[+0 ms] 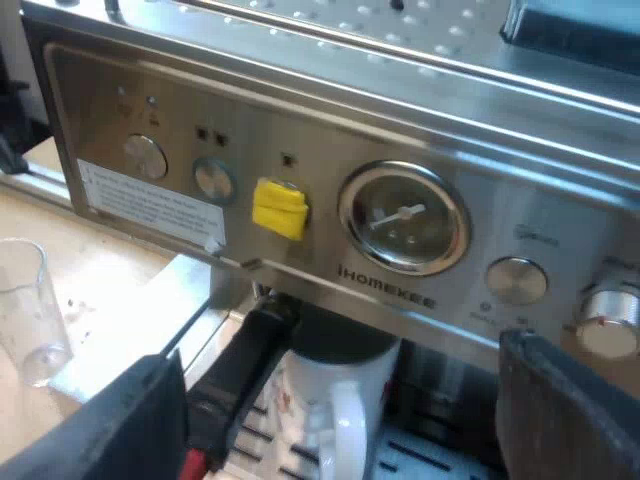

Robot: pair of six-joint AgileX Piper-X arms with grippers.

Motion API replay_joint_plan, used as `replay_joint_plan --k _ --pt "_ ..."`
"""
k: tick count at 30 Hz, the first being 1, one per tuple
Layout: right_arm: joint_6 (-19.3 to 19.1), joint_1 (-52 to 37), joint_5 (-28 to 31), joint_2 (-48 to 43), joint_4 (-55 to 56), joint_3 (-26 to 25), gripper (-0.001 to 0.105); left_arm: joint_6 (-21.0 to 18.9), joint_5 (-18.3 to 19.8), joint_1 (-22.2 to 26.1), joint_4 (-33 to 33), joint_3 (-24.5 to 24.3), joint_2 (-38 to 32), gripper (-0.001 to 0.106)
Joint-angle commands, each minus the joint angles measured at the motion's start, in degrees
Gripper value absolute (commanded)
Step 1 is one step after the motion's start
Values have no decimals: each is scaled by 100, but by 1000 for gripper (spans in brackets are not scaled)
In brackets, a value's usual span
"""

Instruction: Place mug into machine

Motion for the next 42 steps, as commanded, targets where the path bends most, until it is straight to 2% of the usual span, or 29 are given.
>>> replay_joint_plan --k 1,5,8,11,13,14,16,17,19,21,27,29,33,38,42 --pt "-67 -650 -668 -615 409 -53 66 -268 -418 -2 -48 -641 308 85" --pt "-96 -1386 -906 -1092 702 -53 66 -267 -517 133 -33 -1104 641 85" --pt "-95 -2044 -1307 -1448 1102 -53 66 -267 -415 523 64 -1368 918 85" --pt "-95 -2541 -1558 -1698 1513 -53 66 -314 -106 1100 163 -1564 1174 85" --pt "-95 -3184 -1720 -1985 1962 -53 66 -326 228 1706 162 -1646 1295 85" --pt "-124 -3430 -1777 -2104 2161 -53 66 -326 305 1812 162 -1658 1317 85" --pt "-264 -4044 -1939 -2347 2509 -53 66 -350 765 2452 208 -1682 1344 85" --pt "-291 -4201 -1945 -2383 2551 -53 66 -349 870 2607 242 -1680 1342 85" --pt "-452 -4729 -1947 -2549 2690 -53 66 -349 897 3117 447 -1701 1342 85" --pt "-546 -5235 -2061 -2721 2717 -34 66 -349 881 3354 668 -1738 1342 85" --pt "-739 -6339 -2600 -3186 2686 148 66 -299 882 3381 949 -1797 1140 85" --pt "-752 -6706 -2798 -3511 2686 320 66 -299 882 3381 1070 -1798 885 85" --pt "-752 -6865 -2889 -4096 2698 530 66 -299 748 3381 1373 -1798 441 85" --pt "-752 -6864 -2889 -4946 2741 707 66 -160 250 3381 1946 -1798 -262 85" --pt "-752 -6864 -2889 -5461 2995 760 66 -87 146 3381 2289 -1798 -744 85"
